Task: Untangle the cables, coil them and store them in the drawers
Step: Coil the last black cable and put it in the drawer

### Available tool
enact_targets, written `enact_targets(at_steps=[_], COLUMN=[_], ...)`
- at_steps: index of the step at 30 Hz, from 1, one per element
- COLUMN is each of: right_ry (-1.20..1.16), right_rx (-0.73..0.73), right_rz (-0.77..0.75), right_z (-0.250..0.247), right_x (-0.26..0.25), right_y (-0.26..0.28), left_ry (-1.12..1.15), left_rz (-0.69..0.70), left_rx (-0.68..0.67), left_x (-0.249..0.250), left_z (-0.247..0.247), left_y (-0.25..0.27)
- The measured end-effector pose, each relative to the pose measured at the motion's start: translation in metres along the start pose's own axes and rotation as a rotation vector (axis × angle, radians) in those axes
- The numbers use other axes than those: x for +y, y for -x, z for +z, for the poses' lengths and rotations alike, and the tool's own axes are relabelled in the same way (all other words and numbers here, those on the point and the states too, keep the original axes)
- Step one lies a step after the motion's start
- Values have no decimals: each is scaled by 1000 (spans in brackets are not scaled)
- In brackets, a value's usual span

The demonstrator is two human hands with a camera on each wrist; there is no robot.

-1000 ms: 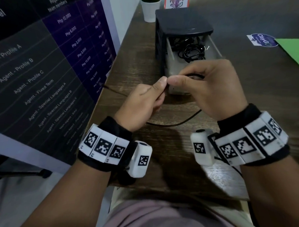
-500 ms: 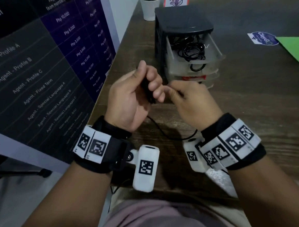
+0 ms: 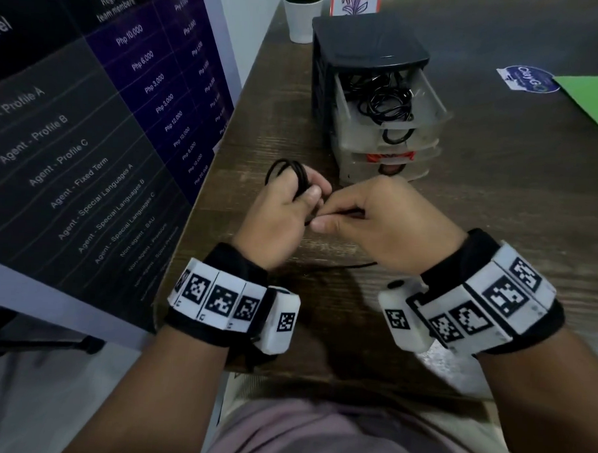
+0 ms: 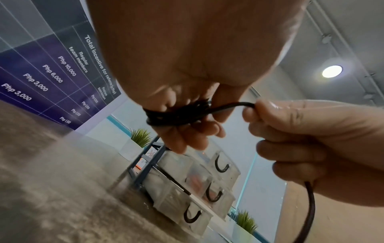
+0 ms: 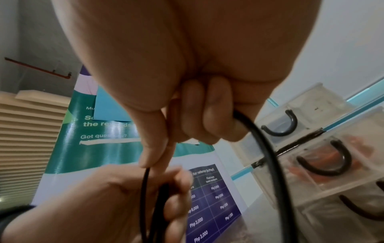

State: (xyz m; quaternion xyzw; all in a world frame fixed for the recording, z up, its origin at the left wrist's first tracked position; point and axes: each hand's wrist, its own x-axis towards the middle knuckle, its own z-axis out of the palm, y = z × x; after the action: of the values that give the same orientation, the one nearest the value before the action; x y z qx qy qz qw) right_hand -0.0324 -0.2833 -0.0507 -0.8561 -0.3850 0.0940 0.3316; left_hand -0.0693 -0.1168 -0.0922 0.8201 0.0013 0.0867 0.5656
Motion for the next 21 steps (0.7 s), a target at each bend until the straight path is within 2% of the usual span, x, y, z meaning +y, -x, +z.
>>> enact_targets(at_steps=[7,10,13,15,18,21], right_ry=[-108,-147,-190,-197,-166,-119], right_rx=[143,293,503,577,518,332], right_rz=[-5,-4,-27,-43,-7,77], right_z=[-15,-17,-24,-28,-23,-10], right_x=[1,3,7,11,15,14], right_y=[-2,-4,-6,-9,-12,-13], left_ry=[-16,7,143,250,409,540], left_rz=[-7,-30,0,1,51,105], left_rx=[-88,-112,-108,-118,-182,-203], left_x=[12,17,18,20,28,40], left_z=[-6,-7,-5,-4,-1,-2], left_y=[3,5,9,12,15,15])
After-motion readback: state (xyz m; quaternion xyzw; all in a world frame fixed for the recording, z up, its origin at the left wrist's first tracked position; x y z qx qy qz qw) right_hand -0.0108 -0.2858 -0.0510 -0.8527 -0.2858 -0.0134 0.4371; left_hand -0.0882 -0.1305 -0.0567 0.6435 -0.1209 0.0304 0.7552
